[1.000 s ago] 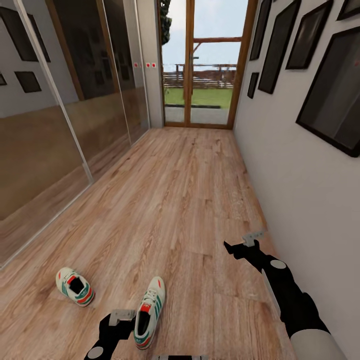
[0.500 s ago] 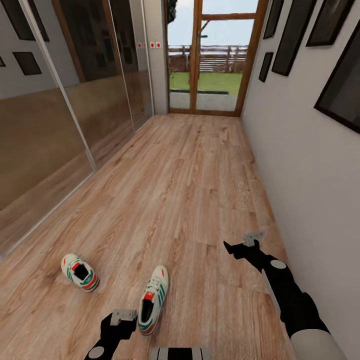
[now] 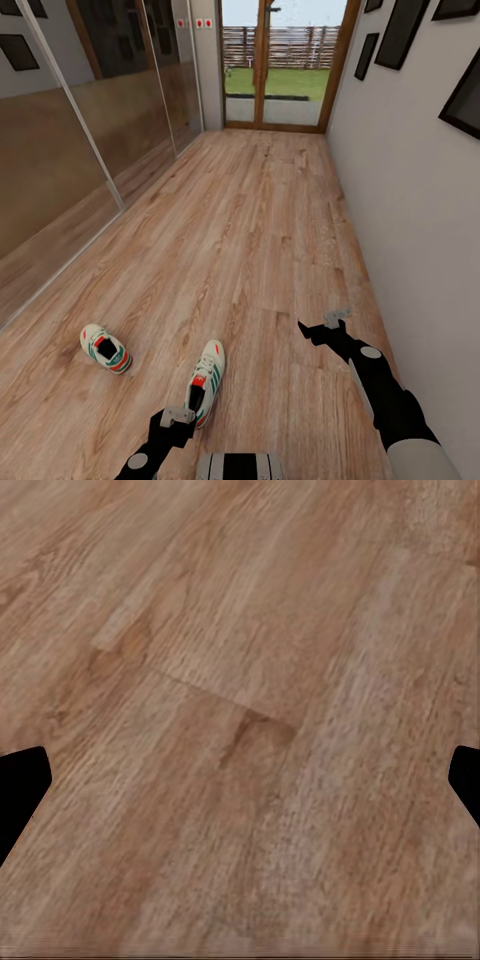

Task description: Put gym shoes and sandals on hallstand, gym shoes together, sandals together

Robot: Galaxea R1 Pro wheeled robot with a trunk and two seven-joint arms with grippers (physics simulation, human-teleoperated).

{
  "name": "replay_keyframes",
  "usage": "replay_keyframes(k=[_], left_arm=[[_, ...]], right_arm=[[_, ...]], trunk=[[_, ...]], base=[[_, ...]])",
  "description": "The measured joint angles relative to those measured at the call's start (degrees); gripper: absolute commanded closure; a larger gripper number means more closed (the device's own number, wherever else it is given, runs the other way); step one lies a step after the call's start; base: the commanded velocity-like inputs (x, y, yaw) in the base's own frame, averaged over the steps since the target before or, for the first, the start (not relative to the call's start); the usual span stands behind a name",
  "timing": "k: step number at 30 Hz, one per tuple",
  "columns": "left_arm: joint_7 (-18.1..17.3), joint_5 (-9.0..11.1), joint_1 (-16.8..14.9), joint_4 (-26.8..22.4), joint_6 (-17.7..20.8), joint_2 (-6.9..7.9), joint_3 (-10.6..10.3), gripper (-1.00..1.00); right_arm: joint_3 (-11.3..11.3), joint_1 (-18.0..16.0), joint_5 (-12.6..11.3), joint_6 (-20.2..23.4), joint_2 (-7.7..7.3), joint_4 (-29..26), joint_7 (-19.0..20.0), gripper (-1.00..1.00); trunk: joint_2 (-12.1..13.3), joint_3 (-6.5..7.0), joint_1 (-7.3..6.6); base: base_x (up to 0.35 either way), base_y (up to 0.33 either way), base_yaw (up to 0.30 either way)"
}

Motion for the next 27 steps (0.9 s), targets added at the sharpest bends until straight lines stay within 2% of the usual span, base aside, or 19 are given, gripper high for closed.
replay_keyframes(k=[2, 6, 14, 27], left_arm=[[-0.1, 0.0, -0.1, -0.1, 0.0, -0.12, -0.1, -1.0], [-0.2, -0.1, -0.3, -0.4, -0.1, -1.0, -0.2, -1.0], [-0.4, -0.2, -0.4, -2.4, 0.5, -1.37, -0.2, -1.0], [-0.2, -0.3, -0.4, -2.9, 1.4, -1.06, -0.2, -1.0]], right_arm=[[0.0, 0.0, 0.0, 0.0, 0.0, 0.0, 0.0, -1.0], [0.0, 0.0, 0.0, 0.0, 0.01, 0.0, 0.0, -1.0], [0.0, 0.0, 0.0, 0.0, 0.01, 0.0, 0.0, -1.0], [0.0, 0.0, 0.0, 0.0, 0.05, 0.1, 0.0, -1.0]], trunk=[[0.0, -0.61, 0.05], [0.0, -0.77, 0.05], [0.0, -0.83, 0.05], [0.0, -0.84, 0.05]], base=[[0.0, 0.0, 0.0], [0.0, 0.0, 0.0], [0.0, 0.0, -0.008], [0.0, 0.0, -0.173]])
